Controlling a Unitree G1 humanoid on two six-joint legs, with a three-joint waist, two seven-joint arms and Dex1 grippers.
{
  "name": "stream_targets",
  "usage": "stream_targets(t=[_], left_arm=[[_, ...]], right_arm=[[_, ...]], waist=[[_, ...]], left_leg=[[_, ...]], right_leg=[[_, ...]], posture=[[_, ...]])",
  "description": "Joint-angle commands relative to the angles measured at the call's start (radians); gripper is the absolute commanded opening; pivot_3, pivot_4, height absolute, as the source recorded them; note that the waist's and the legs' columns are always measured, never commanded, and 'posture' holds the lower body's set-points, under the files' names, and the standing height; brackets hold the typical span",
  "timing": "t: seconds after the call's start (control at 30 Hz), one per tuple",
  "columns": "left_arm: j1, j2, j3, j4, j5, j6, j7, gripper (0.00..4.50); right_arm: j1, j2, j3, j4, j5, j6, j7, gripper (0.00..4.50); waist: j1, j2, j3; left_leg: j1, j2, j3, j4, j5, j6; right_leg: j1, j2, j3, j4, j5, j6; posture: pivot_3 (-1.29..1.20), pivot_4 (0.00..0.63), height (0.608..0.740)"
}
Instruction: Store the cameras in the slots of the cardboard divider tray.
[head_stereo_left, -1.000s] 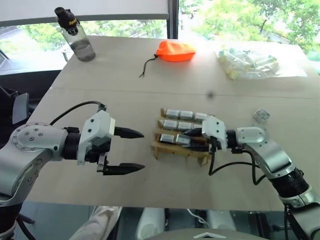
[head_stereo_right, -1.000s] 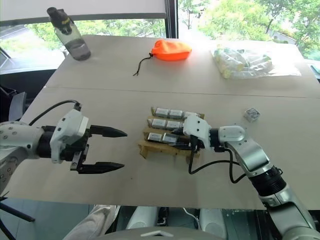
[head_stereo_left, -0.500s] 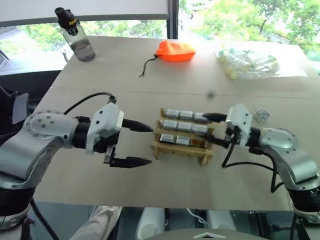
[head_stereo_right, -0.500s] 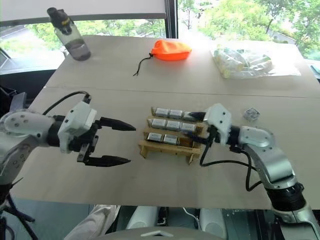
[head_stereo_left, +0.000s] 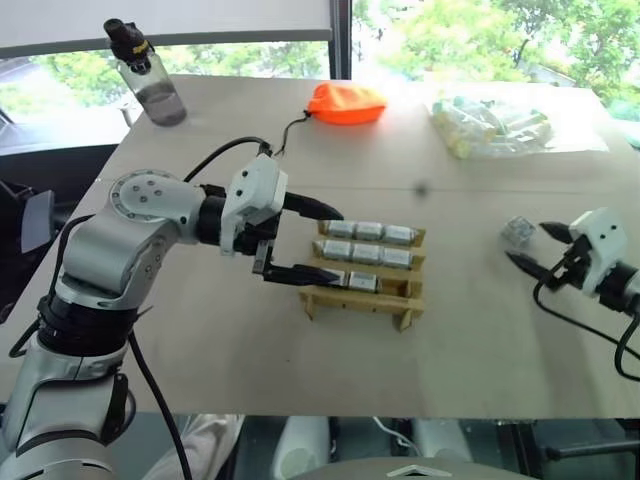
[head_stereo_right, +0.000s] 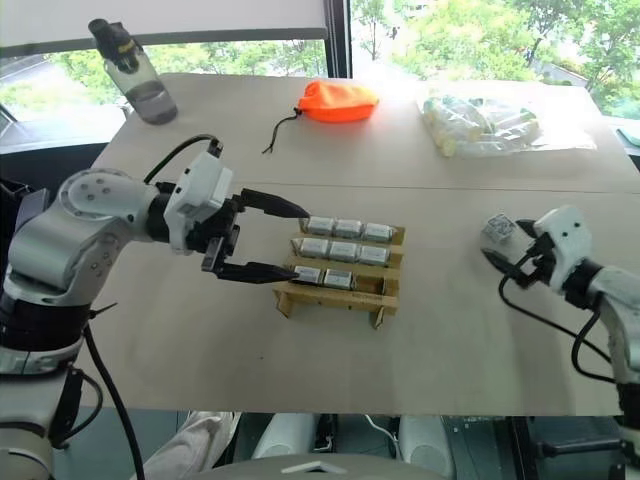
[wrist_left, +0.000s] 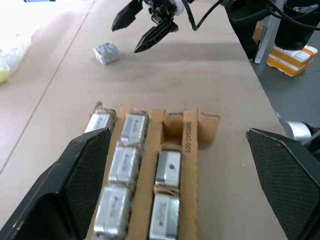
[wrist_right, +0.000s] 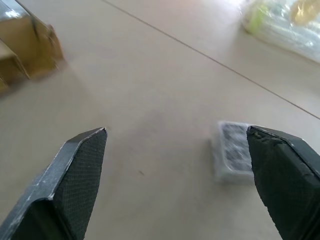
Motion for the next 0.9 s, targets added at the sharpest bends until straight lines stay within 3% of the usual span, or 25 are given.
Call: stream_targets(t=[0.03,0.5,0.53,0.57,0.63,0.7,0.77,0.9], left_arm=[[-0.020,-0.020,0.035,-0.027,-0.019,0.036,0.061,4.50],[-0.008,-0.037,0.059,-0.071,-0.054,0.140,0.172,4.50],[-0.006,-0.036,0.059,-0.073,-0.054,0.141,0.173,4.50],[-0.005,-0.036,0.060,-0.074,-0.054,0.142,0.173,4.50],[-0.003,-0.035,0.061,-0.075,-0.054,0.143,0.173,4.50],[0.000,-0.037,0.059,-0.074,-0.052,0.141,0.171,4.50],[-0.001,-0.042,0.050,-0.068,-0.043,0.132,0.170,4.50],[-0.083,-0.145,0.023,0.037,-0.015,0.115,0.225,4.50]], right_arm=[[-0.107,-0.015,0.025,0.171,-0.028,-0.067,0.042,4.44],[-0.398,0.060,0.116,0.657,-0.096,-0.199,0.116,4.44],[-0.404,0.060,0.114,0.670,-0.096,-0.205,0.118,3.94],[-0.408,0.060,0.112,0.679,-0.095,-0.210,0.121,3.77],[-0.411,0.058,0.110,0.686,-0.094,-0.221,0.132,2.68],[-0.398,0.056,0.107,0.669,-0.088,-0.223,0.141,2.00],[-0.385,0.060,0.096,0.639,-0.074,-0.209,0.141,2.00],[-0.326,0.067,0.112,0.458,-0.097,-0.254,0.099,2.00]], waist=[[-0.003,0.000,0.000],[-0.001,0.000,0.000],[-0.001,0.000,0.000],[-0.001,0.000,0.000],[-0.001,0.000,0.000],[-0.002,0.000,0.000],[-0.002,0.000,0.000],[0.008,0.001,0.000]], left_leg=[[0.000,0.000,0.000,0.000,0.000,0.000],[-0.001,0.001,-0.001,0.000,0.000,0.000],[-0.001,0.001,-0.001,0.000,0.000,0.000],[-0.001,0.001,-0.001,0.000,0.000,0.000],[-0.001,0.001,-0.001,0.000,0.000,0.000],[-0.001,0.001,-0.001,0.000,0.000,0.000],[-0.001,0.001,0.000,0.000,0.000,-0.001],[-0.001,0.001,-0.001,0.001,0.000,-0.001]], right_leg=[[0.000,0.000,0.000,0.000,0.000,0.000],[0.000,-0.002,-0.001,0.000,0.000,0.000],[0.000,-0.002,-0.001,-0.001,0.000,0.000],[0.000,-0.002,-0.001,-0.001,0.000,0.000],[0.000,-0.002,-0.001,-0.001,0.000,0.000],[0.000,-0.002,-0.001,-0.001,0.000,0.000],[0.000,-0.002,-0.001,0.000,0.000,0.000],[0.000,-0.002,-0.001,0.000,0.000,0.000]], posture=[[0.00,0.150,0.726],[0.00,0.150,0.726],[0.00,0.150,0.726],[0.00,0.150,0.726],[0.00,0.150,0.726],[0.00,0.150,0.726],[0.00,0.150,0.726],[0.00,0.150,0.726]])
